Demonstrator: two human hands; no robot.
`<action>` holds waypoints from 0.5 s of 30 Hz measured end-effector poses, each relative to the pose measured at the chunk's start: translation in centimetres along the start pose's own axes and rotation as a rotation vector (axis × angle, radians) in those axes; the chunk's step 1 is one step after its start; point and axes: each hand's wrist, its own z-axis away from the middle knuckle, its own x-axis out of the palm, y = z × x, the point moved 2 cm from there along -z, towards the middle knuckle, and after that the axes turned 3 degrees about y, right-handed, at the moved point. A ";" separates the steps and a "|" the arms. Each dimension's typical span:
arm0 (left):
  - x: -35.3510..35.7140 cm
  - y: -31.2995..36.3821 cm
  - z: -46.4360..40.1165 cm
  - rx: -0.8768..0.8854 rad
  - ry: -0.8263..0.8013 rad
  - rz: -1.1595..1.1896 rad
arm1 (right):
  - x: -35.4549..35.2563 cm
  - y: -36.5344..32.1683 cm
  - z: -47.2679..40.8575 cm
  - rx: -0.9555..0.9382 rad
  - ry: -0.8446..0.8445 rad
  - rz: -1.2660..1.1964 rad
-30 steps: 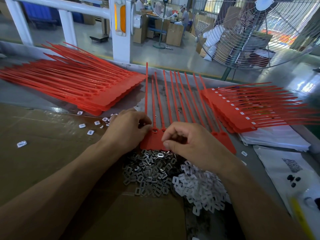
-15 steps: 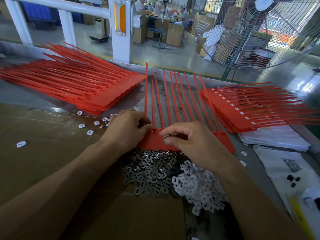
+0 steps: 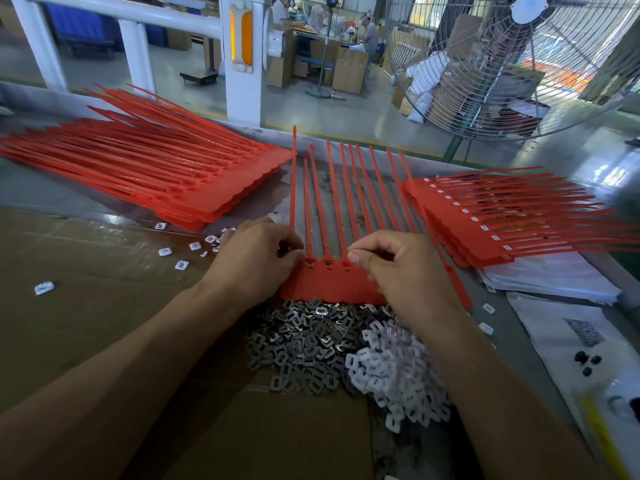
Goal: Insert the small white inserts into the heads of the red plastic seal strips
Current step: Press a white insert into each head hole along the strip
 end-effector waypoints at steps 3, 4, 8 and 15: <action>0.0 0.0 0.0 0.001 -0.003 -0.007 | 0.1 0.6 -0.5 0.055 0.070 0.008; 0.0 0.1 0.0 0.003 -0.003 -0.009 | 0.2 0.7 -0.7 0.072 0.078 0.019; 0.0 0.1 0.1 0.008 0.002 -0.017 | 0.7 1.0 -1.2 0.067 0.039 0.154; 0.0 0.1 0.1 0.011 0.002 -0.010 | 1.0 0.6 -1.6 0.057 -0.064 0.264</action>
